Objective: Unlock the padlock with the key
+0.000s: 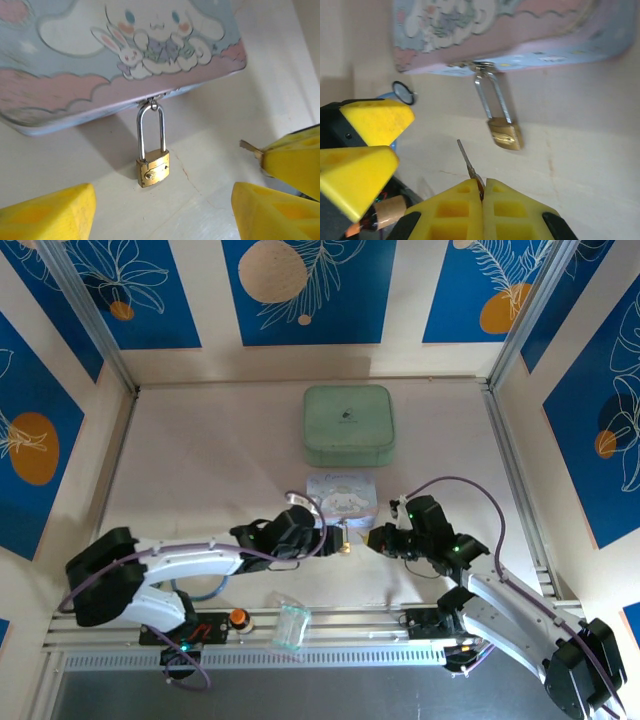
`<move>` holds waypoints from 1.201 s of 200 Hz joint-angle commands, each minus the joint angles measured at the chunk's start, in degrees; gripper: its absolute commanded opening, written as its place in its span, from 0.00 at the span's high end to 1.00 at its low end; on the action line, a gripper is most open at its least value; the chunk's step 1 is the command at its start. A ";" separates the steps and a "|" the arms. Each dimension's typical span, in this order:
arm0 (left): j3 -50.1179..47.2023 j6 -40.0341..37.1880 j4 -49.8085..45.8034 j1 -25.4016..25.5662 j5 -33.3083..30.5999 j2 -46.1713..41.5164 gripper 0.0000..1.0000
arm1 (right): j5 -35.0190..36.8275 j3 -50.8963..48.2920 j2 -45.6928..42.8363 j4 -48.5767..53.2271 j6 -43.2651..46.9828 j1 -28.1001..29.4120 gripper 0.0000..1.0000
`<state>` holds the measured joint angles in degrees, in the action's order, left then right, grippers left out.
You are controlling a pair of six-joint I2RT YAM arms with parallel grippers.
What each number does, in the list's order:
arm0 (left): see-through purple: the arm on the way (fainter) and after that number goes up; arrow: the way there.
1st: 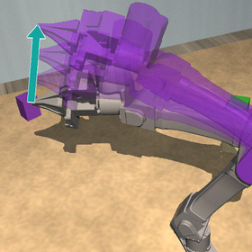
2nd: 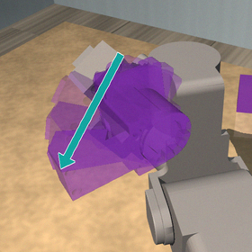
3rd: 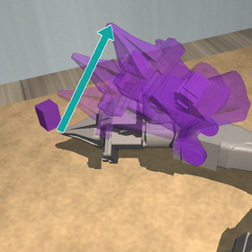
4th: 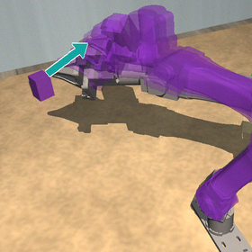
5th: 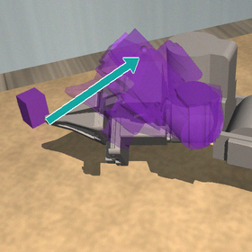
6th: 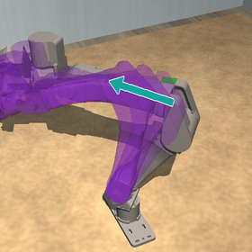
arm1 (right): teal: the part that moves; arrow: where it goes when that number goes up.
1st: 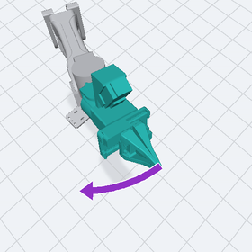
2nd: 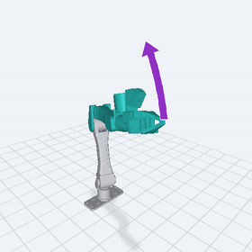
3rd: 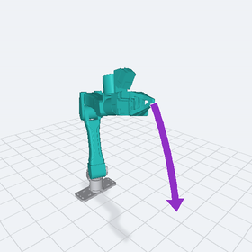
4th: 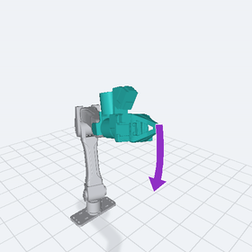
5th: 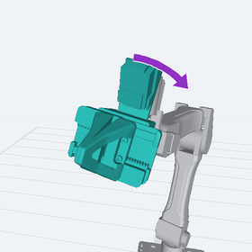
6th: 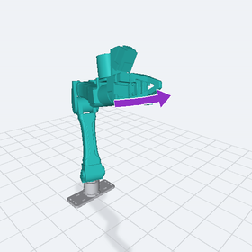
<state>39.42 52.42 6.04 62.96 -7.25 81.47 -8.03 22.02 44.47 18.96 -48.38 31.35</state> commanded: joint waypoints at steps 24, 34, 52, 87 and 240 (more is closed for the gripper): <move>6.82 2.22 -1.82 3.37 -8.71 9.38 0.33 | 4.17 2.05 -0.62 8.44 2.55 -0.24 1.00; 7.71 2.76 -1.74 3.49 -8.96 11.30 0.34 | 4.32 1.97 -0.90 8.59 2.43 -0.26 1.00; 8.57 2.09 0.65 3.83 -9.00 14.00 0.35 | 5.27 1.84 -1.29 9.56 2.42 -0.33 1.00; 12.30 1.69 -3.83 4.28 -11.18 18.24 0.42 | 5.78 1.17 -2.95 10.71 2.20 -0.59 1.00; 15.73 5.04 -6.61 5.94 -10.66 23.99 0.75 | 2.89 -3.75 -3.43 5.57 -1.21 -0.77 1.00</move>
<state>54.70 56.51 1.21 67.55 -17.93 104.60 -3.16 19.62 41.67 26.57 -47.90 30.72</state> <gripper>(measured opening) 0.277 0.042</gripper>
